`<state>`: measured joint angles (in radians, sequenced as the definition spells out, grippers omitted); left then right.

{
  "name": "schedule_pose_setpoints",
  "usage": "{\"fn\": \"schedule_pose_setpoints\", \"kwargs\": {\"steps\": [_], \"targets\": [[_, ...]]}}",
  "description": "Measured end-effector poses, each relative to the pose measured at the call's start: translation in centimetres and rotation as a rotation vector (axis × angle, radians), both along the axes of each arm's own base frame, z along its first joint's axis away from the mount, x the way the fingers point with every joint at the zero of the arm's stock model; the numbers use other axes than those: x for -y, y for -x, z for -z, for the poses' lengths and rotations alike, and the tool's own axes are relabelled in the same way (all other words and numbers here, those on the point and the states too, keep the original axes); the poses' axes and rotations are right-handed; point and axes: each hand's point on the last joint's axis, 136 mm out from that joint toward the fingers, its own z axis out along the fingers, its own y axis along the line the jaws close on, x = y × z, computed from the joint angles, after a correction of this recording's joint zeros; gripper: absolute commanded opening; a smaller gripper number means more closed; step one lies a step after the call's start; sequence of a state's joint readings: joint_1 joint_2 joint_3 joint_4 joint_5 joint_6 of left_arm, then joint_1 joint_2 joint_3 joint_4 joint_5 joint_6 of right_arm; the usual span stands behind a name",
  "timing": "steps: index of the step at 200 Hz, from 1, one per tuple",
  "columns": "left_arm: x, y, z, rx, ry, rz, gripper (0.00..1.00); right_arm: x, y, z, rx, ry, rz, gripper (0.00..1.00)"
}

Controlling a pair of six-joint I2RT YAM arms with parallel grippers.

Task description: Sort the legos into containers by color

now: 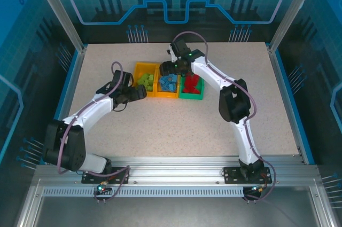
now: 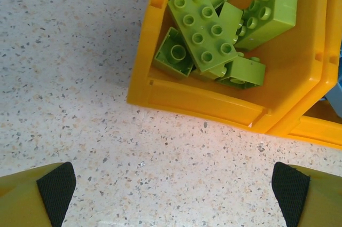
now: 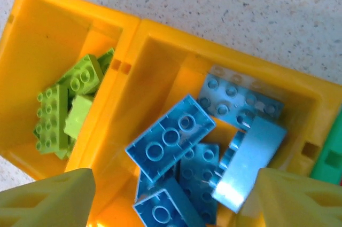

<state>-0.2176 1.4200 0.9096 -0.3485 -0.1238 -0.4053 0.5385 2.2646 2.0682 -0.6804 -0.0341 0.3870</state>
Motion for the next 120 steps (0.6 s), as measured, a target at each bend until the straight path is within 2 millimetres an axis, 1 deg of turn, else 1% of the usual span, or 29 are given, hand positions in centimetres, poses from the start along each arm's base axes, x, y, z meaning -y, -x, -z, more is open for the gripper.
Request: {"fn": "schedule_pose_setpoints", "kwargs": {"steps": [9, 22, 34, 56, 57, 62, 65, 70, 71, 76, 79, 81, 84, 85, 87, 90, 93, 95, 99, 102, 105, 120], "targets": [[-0.2, 0.2, 0.0, 0.004, -0.010, -0.006, 0.99, 0.8, 0.8, -0.3, -0.003, 0.012, 0.011, 0.90], [-0.6, 0.3, -0.2, 0.010, -0.026, -0.016, 0.99, 2.1, 2.2, -1.3, 0.004, 0.032, 0.025, 0.92], [-1.0, 0.2, -0.3, 0.017, -0.046, -0.029, 0.99, 3.5, 3.5, -2.9, 0.034, 0.038, 0.039, 0.94], [-2.0, 0.2, -0.4, 0.022, -0.097, -0.057, 0.99, 7.3, 5.8, -6.5, 0.123, 0.050, 0.082, 0.98], [-2.1, 0.2, -0.4, 0.023, -0.098, -0.058, 0.99, 7.8, 5.9, -6.8, 0.132, 0.055, 0.089, 0.98], [-2.3, 0.2, -0.4, 0.025, -0.111, -0.065, 0.99, 8.7, 6.3, -7.4, 0.154, 0.056, 0.101, 0.99], [-2.4, 0.2, -0.4, 0.025, -0.117, -0.068, 0.99, 9.9, 6.5, -8.0, 0.176, 0.063, 0.122, 1.00], [-2.7, 0.2, -0.4, 0.028, -0.129, -0.074, 0.99, 11.0, 6.9, -8.6, 0.201, 0.069, 0.136, 1.00], [-2.7, 0.2, -0.4, 0.028, -0.132, -0.076, 0.99, 11.6, 6.9, -8.8, 0.211, 0.071, 0.148, 1.00], [-3.0, 0.3, -0.4, 0.031, -0.144, -0.082, 0.99, 12.8, 7.3, -9.2, 0.233, 0.078, 0.165, 1.00], [-3.1, 0.3, -0.4, 0.033, -0.152, -0.085, 0.99, 14.1, 7.5, -9.5, 0.253, 0.084, 0.189, 1.00], [-3.2, 0.3, -0.4, 0.033, -0.156, -0.089, 0.99, 14.5, 7.6, -9.5, 0.259, 0.086, 0.195, 1.00], [-3.4, 0.4, -0.4, 0.034, -0.162, -0.093, 0.99, 15.5, 7.8, -9.7, 0.272, 0.096, 0.212, 1.00], [-3.5, 0.4, -0.3, 0.034, -0.166, -0.094, 0.99, 16.1, 7.9, -9.7, 0.278, 0.100, 0.223, 1.00], [-3.6, 0.4, -0.3, 0.035, -0.170, -0.096, 0.99, 16.6, 8.0, -9.8, 0.284, 0.102, 0.232, 1.00], [-3.7, 0.5, -0.3, 0.035, -0.177, -0.097, 0.99, 17.4, 8.2, -9.7, 0.293, 0.110, 0.248, 1.00], [-3.9, 0.6, -0.3, 0.035, -0.186, -0.101, 0.99, 18.7, 8.3, -9.8, 0.305, 0.120, 0.274, 1.00], [-4.0, 0.6, -0.3, 0.035, -0.189, -0.102, 0.99, 19.1, 8.4, -9.7, 0.309, 0.123, 0.280, 1.00], [-4.2, 0.7, -0.3, 0.036, -0.199, -0.105, 0.99, 20.6, 8.7, -9.5, 0.316, 0.139, 0.311, 1.00], [-4.3, 0.7, -0.3, 0.036, -0.205, -0.108, 0.99, 21.2, 8.8, -9.3, 0.318, 0.142, 0.321, 1.00], [-4.5, 0.7, -0.3, 0.037, -0.211, -0.110, 0.99, 22.4, 9.0, -9.1, 0.322, 0.156, 0.345, 1.00], [-5.1, 0.7, -0.5, 0.047, -0.235, -0.125, 0.99, 25.7, 9.7, -7.3, 0.316, 0.202, 0.406, 1.00]]}}
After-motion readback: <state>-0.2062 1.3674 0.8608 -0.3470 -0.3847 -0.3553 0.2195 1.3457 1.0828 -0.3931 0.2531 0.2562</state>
